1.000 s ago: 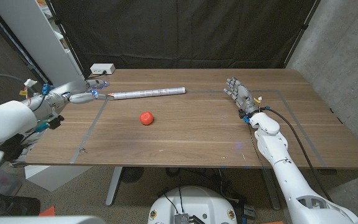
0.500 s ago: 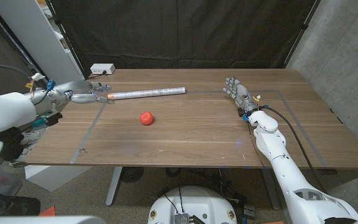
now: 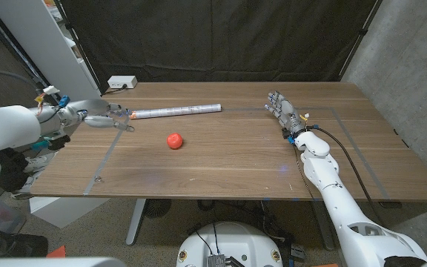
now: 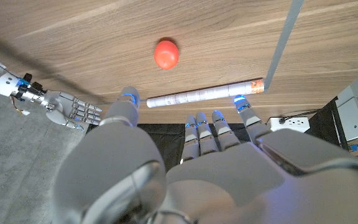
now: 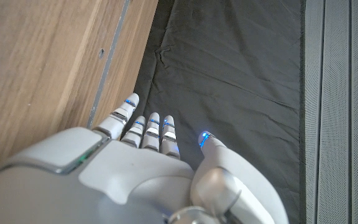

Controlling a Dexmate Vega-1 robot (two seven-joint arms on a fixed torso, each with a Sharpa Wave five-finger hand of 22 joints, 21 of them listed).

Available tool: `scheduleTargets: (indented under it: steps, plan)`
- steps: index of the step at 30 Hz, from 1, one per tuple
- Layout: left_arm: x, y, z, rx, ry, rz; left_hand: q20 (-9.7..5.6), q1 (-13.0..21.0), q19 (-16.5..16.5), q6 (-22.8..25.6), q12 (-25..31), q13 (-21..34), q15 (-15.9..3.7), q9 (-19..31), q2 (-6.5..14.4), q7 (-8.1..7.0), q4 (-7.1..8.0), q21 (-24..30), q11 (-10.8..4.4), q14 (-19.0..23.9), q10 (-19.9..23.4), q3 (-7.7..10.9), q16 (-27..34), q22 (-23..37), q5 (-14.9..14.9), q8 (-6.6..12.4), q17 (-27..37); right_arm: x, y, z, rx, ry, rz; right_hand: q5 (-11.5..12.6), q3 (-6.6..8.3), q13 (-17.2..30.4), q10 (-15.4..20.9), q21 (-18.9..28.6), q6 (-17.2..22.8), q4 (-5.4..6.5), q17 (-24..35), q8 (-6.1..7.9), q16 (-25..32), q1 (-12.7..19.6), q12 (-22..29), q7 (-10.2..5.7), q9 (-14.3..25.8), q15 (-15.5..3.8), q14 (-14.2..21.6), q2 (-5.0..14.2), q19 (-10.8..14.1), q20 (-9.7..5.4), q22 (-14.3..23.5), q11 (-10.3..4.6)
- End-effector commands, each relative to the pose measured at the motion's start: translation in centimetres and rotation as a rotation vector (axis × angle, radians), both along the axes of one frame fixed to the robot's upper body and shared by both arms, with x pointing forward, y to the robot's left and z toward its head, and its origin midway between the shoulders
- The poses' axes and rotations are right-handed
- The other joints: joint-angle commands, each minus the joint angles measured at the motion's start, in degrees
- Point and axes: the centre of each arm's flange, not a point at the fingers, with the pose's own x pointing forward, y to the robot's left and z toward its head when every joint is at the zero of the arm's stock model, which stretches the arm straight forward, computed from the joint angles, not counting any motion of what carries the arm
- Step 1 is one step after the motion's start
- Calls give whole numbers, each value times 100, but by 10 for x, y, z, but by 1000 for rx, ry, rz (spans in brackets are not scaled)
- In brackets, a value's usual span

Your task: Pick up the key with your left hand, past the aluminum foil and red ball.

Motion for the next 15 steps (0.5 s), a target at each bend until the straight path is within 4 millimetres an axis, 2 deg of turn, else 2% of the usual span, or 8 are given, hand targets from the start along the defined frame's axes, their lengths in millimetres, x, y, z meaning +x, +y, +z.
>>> scheduleTargets:
  steps: [1,15]
  plan:
    - [-3,0,-6,92,47,51,-9,118,60,24,22,13,-9,29,27,-35,-9,34,-30,82,58,2,14,7,24,-5,-4,-10,5,7,14,-39,-2,20,46,33,57,26,62,-11,4,42,21,-49,24,-15,32,-132,57,37,84,-234,18,-3]
    - [-10,1,-16,191,57,123,-9,315,90,53,33,24,5,32,142,-30,0,30,-21,104,81,44,11,6,2,-16,-6,-26,11,7,44,-90,6,21,48,32,127,48,137,-23,-1,63,39,-55,44,-28,31,-143,131,12,157,-230,17,-5]
